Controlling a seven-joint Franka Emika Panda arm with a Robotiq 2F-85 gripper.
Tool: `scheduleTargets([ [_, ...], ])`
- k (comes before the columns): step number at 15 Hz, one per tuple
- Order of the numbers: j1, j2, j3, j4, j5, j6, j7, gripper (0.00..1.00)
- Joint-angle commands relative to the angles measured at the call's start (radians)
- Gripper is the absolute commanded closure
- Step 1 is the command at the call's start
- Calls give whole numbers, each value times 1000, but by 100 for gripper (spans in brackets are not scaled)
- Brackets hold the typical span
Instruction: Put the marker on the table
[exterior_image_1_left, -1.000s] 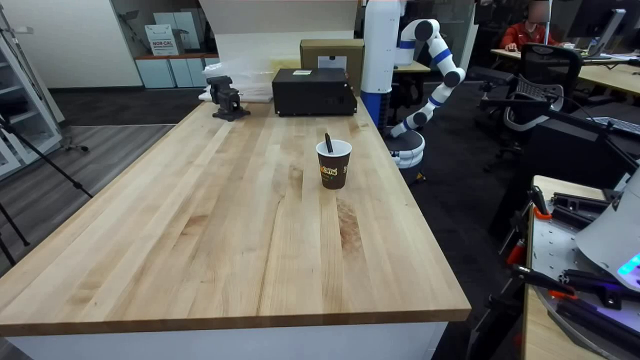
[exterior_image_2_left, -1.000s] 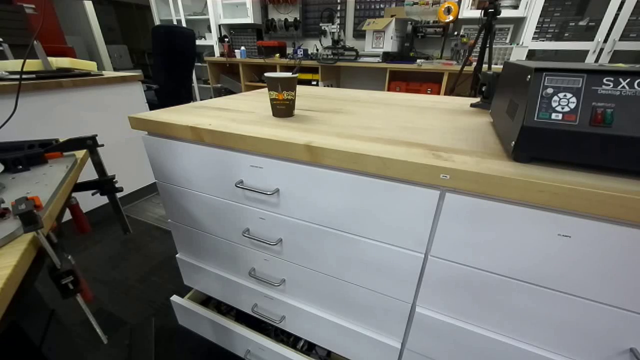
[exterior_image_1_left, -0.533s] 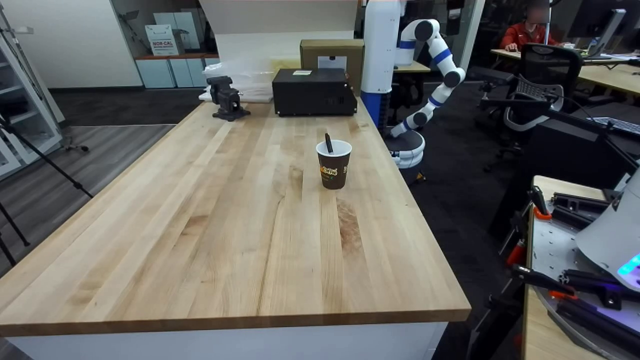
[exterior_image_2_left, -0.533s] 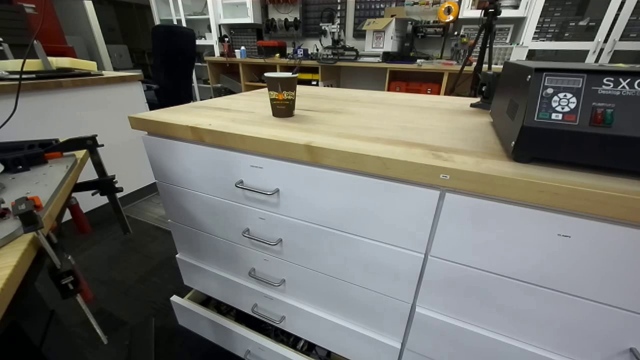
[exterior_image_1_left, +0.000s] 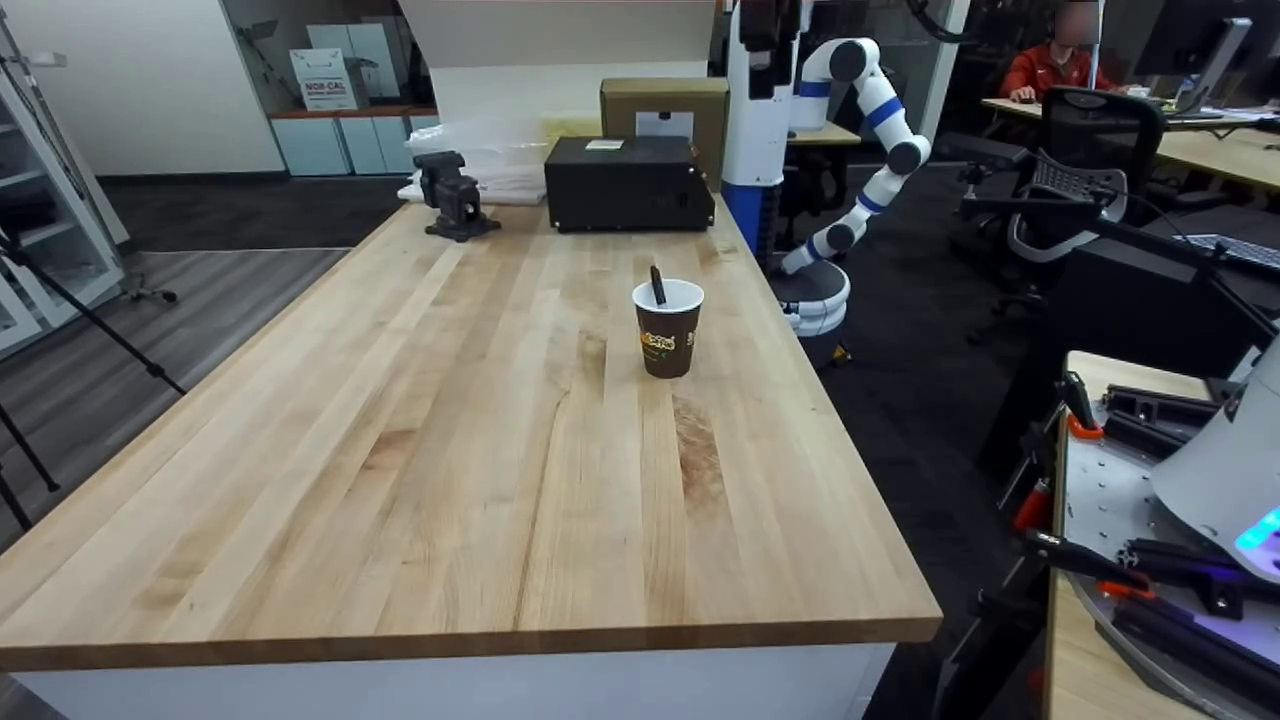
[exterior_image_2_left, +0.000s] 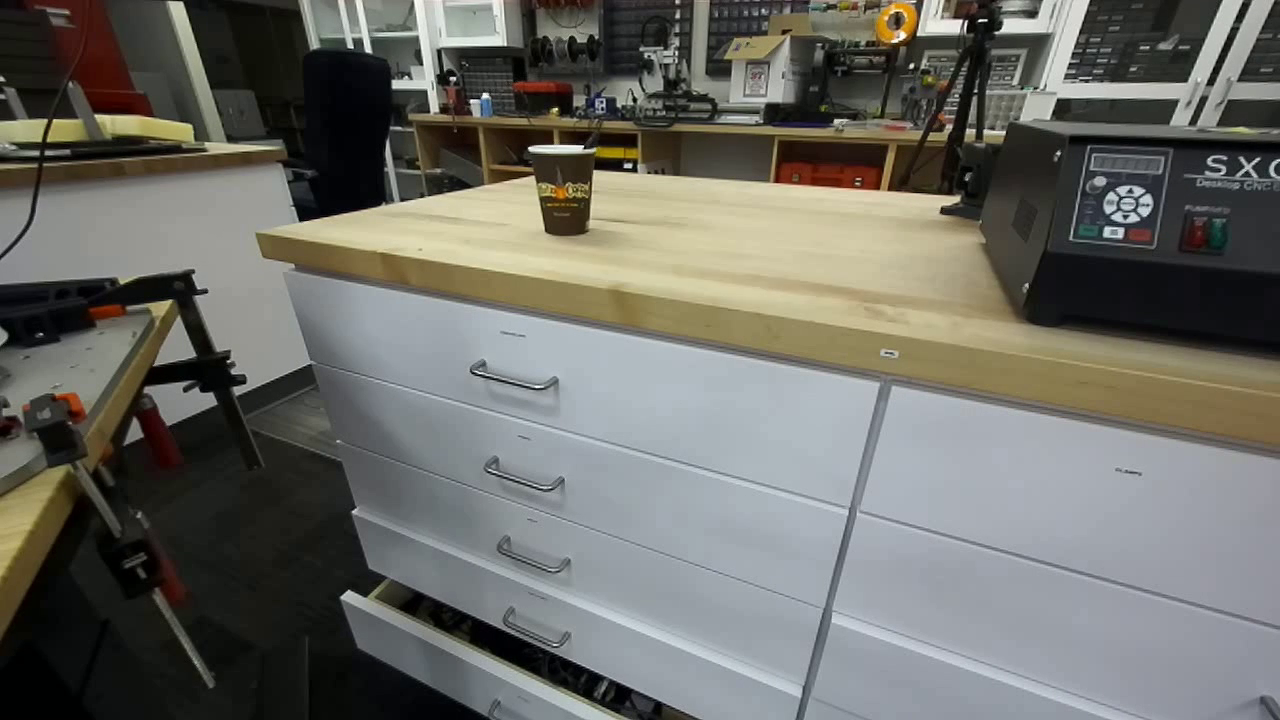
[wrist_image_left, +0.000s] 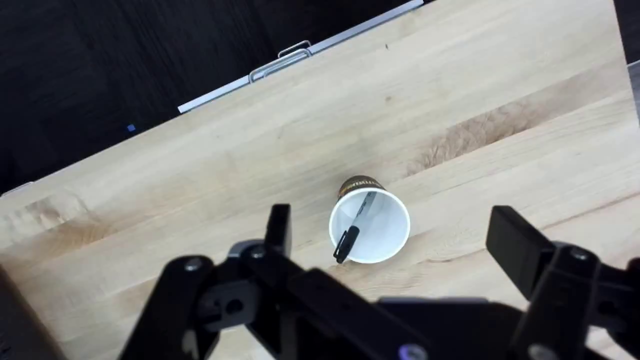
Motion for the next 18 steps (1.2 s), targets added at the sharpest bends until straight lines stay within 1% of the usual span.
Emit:
scheduleTargets([
  [1, 19, 171, 12, 180, -41, -3, 57, 0],
  [6, 56, 355, 14, 343, -87, -8, 101, 0],
  [11, 91, 486, 6, 432, -94, -11, 140, 0],
  [15, 69, 532, 9, 421, -18, 11, 111, 0],
  [18, 34, 527, 7, 366, 64, 46, 87, 0],
])
